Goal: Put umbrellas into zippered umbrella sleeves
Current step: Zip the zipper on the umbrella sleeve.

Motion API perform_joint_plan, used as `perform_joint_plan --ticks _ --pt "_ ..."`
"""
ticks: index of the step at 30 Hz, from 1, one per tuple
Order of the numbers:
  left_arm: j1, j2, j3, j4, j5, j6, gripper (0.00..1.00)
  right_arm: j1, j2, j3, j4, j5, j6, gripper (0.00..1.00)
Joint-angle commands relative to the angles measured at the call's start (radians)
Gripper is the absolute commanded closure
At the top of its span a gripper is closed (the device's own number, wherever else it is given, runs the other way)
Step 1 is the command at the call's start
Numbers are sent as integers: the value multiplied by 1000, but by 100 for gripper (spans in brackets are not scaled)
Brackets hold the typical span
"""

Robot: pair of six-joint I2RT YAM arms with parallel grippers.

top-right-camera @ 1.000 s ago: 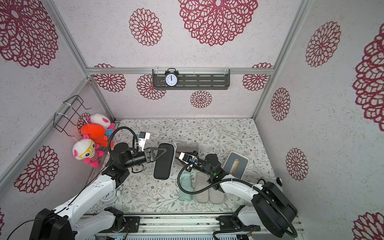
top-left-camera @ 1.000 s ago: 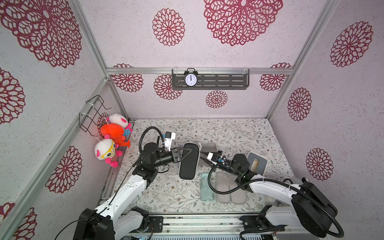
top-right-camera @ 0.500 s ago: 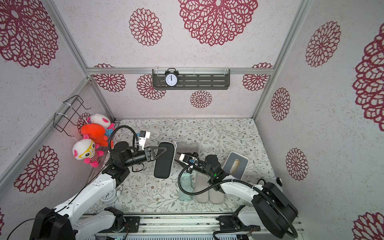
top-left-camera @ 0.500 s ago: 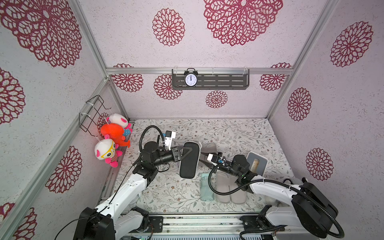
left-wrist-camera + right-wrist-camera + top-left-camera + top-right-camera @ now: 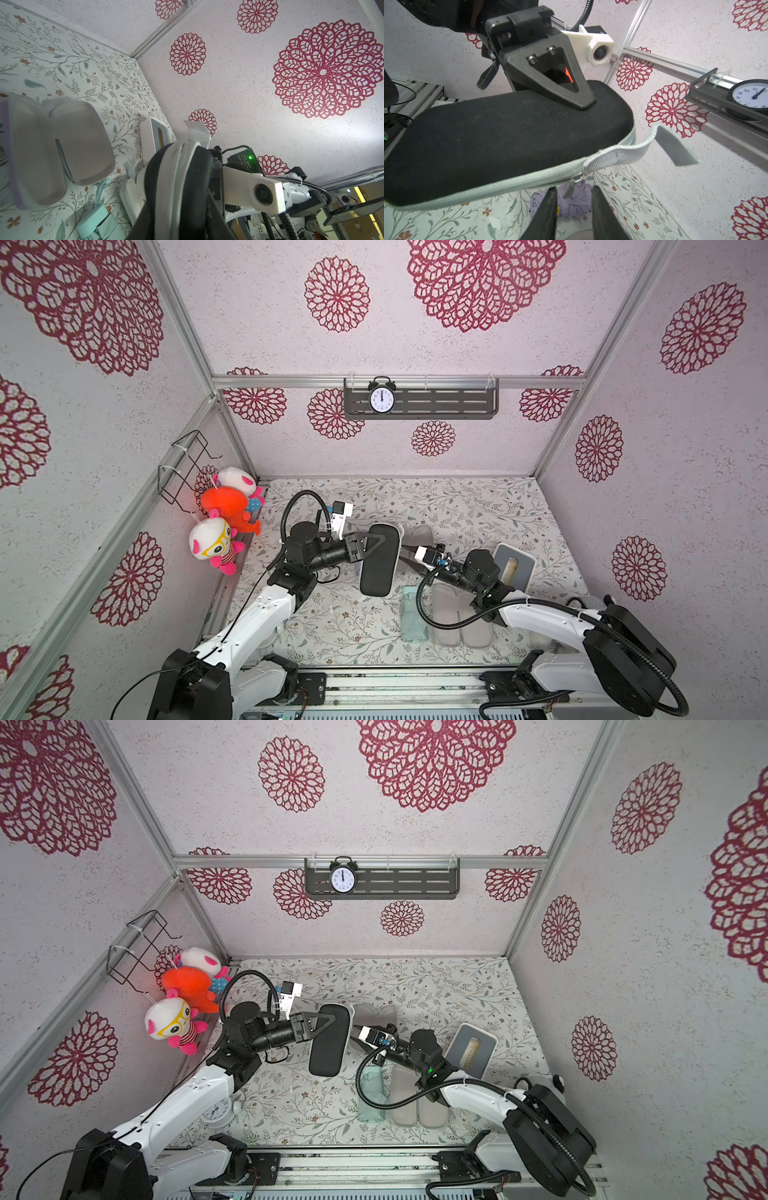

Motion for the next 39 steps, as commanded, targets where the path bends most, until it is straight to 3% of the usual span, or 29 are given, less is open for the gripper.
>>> perform_joint_plan --ticks 1,20,39 --pt "6 -2 33 69 25 -13 100 -3 -26 33 33 15 21 73" --pt "4 10 39 76 31 -27 100 -1 -31 33 34 15 -2 100" --pt "7 29 46 141 7 -66 100 12 -39 12 -114 -97 -54 100"
